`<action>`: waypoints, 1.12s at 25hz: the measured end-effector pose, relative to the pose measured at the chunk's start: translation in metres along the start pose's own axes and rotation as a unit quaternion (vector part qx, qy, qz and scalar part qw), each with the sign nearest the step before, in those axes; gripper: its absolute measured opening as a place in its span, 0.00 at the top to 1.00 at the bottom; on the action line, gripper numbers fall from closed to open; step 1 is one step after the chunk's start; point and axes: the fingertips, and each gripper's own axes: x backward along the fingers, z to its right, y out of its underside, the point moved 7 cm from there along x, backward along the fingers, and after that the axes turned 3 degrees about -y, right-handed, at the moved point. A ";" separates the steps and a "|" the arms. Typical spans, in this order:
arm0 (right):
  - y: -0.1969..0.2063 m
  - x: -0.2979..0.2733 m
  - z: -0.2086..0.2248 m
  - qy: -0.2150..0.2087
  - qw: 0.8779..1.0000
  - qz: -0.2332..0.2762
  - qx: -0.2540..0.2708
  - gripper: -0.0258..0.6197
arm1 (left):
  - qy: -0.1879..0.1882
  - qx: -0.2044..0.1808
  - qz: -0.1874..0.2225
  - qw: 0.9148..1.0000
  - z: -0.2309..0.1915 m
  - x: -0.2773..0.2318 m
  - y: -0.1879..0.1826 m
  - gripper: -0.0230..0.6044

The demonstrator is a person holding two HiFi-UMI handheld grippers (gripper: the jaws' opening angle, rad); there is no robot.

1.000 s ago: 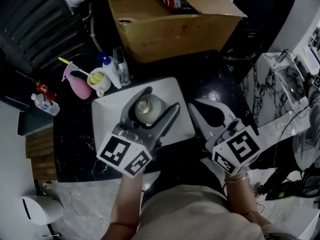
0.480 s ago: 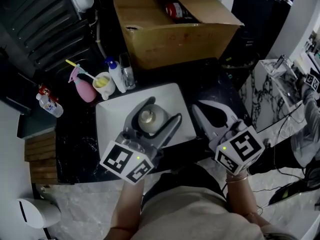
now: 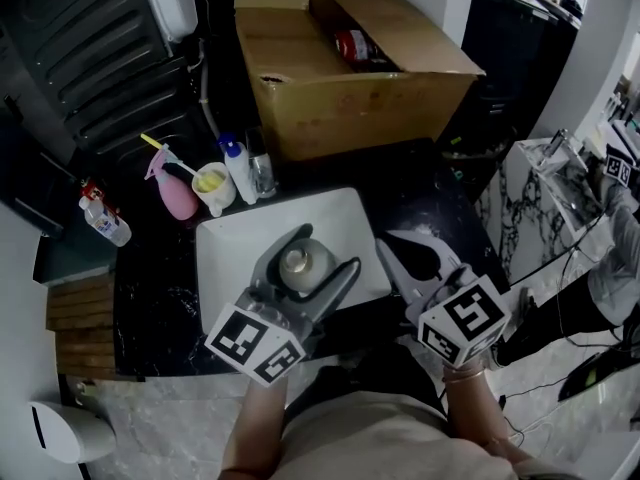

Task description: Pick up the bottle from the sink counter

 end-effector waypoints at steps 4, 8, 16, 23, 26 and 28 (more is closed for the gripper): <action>0.004 0.001 0.000 -0.003 1.000 -0.006 -0.004 0.96 | 0.002 0.001 -0.003 1.000 0.000 -0.001 0.005 0.39; 0.006 0.003 0.005 0.009 1.000 -0.001 -0.007 0.96 | 0.001 0.004 -0.005 1.000 -0.001 -0.003 0.009 0.40; 0.015 0.003 0.006 0.016 1.000 -0.008 -0.010 0.96 | 0.015 -0.012 -0.017 1.000 0.006 -0.005 0.015 0.40; 0.014 0.001 0.011 0.028 1.000 -0.001 -0.002 0.96 | 0.029 -0.011 -0.015 0.999 0.008 -0.007 0.018 0.40; 0.012 0.000 0.011 0.029 1.000 0.003 0.002 0.96 | 0.033 -0.010 -0.012 0.999 0.009 -0.008 0.017 0.40; 0.010 -0.001 0.009 0.028 1.000 0.006 0.005 0.96 | 0.035 -0.009 -0.013 0.999 0.008 -0.008 0.018 0.40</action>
